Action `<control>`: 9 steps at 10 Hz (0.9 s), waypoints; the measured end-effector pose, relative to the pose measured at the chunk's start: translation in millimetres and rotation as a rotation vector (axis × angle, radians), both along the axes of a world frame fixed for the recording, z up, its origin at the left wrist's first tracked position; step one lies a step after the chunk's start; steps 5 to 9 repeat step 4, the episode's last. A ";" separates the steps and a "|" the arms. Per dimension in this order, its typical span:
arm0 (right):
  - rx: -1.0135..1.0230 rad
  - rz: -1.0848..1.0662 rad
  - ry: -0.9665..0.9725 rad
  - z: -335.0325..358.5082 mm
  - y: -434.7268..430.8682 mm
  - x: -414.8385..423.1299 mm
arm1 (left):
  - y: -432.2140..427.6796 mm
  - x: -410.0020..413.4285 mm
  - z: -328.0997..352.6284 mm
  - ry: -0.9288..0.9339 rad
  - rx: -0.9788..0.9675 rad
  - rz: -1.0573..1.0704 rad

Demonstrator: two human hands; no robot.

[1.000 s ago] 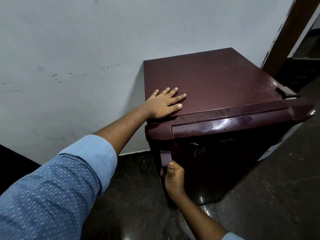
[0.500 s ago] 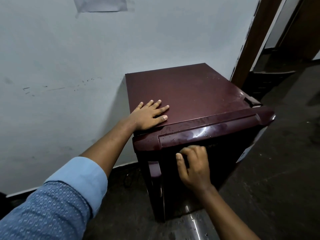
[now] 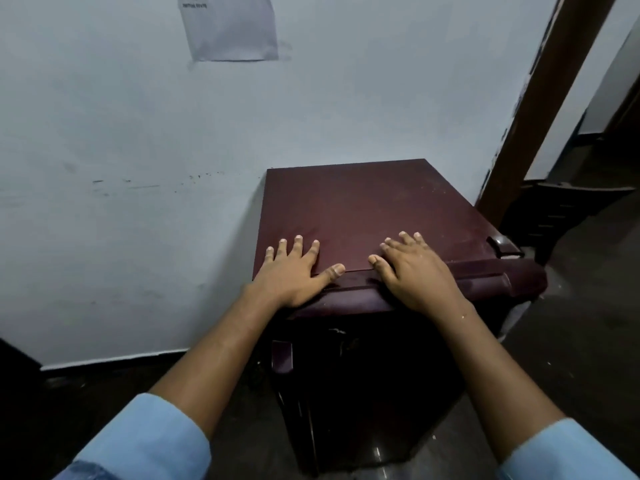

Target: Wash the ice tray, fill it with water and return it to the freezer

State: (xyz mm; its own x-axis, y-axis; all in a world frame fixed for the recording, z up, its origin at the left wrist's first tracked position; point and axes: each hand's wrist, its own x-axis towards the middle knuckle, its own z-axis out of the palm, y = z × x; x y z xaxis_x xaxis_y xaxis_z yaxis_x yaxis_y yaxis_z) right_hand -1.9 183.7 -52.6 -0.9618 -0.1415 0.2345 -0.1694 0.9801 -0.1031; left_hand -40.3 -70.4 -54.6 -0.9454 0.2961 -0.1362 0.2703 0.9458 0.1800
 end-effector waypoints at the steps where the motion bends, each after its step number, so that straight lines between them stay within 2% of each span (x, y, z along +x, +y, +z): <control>1: 0.032 0.050 -0.072 -7.2 5.7 -3.9 | 0.4 4.4 0.0 0.014 0.003 0.024; 3: -0.024 0.097 -0.099 -7.8 15.6 -12.2 | 6.9 13.7 8.0 0.084 0.053 0.101; 4: -0.044 0.095 -0.104 4.3 17.3 -27.8 | 15.3 2.3 15.3 0.211 0.033 0.142; 9: -0.044 0.095 -0.104 4.3 17.3 -27.8 | 15.3 2.3 15.3 0.211 0.033 0.142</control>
